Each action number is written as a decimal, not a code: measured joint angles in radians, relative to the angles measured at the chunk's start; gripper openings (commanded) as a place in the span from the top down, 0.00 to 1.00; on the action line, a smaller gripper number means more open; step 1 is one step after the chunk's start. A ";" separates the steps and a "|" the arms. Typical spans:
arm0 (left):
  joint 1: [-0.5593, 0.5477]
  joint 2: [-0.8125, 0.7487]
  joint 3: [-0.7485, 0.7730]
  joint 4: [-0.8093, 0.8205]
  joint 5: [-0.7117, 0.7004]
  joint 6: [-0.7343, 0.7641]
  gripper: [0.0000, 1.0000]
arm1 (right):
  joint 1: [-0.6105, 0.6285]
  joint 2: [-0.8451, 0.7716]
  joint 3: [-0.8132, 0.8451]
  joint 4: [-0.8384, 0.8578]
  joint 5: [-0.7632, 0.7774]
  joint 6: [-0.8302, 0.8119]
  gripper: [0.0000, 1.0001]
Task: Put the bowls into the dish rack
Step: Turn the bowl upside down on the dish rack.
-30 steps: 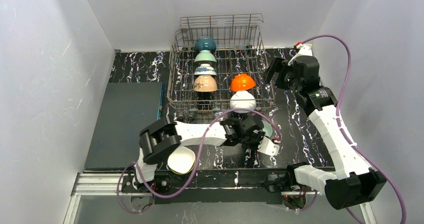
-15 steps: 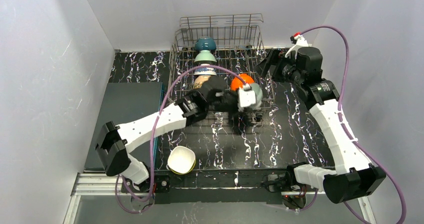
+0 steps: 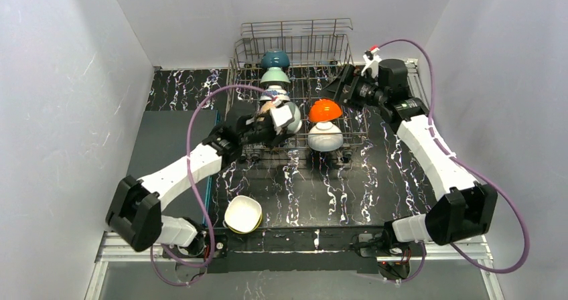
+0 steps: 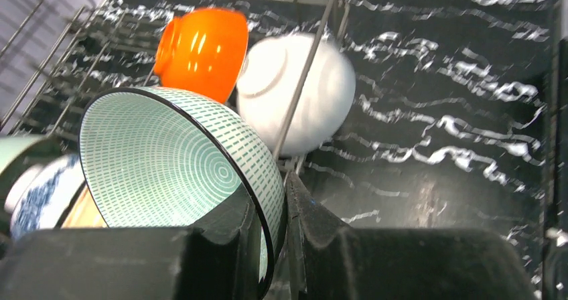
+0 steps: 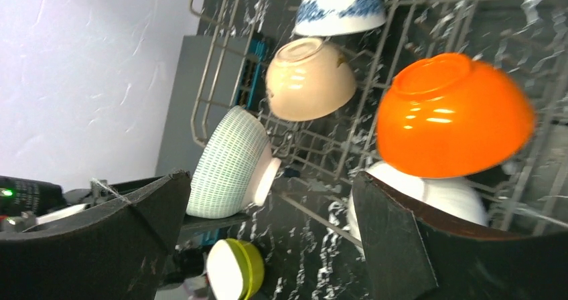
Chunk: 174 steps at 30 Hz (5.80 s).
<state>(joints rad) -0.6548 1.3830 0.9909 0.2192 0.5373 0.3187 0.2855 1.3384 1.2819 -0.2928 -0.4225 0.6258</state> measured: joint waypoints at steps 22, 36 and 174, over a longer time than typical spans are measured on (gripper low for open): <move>0.070 -0.177 -0.167 0.137 -0.182 0.118 1.00 | 0.263 0.222 0.006 0.289 -0.140 0.196 0.01; 0.088 -0.172 -0.177 0.150 -0.138 0.115 1.00 | 0.282 0.287 0.039 0.352 -0.197 0.242 0.01; 0.418 -0.126 -0.108 0.208 -0.365 -0.182 0.02 | 0.403 0.690 0.734 -0.762 -0.241 -1.861 0.99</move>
<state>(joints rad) -0.2367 1.2572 0.8833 0.4267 0.1722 0.1368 0.6888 2.0281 2.0163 -1.0550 -0.6640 -1.2350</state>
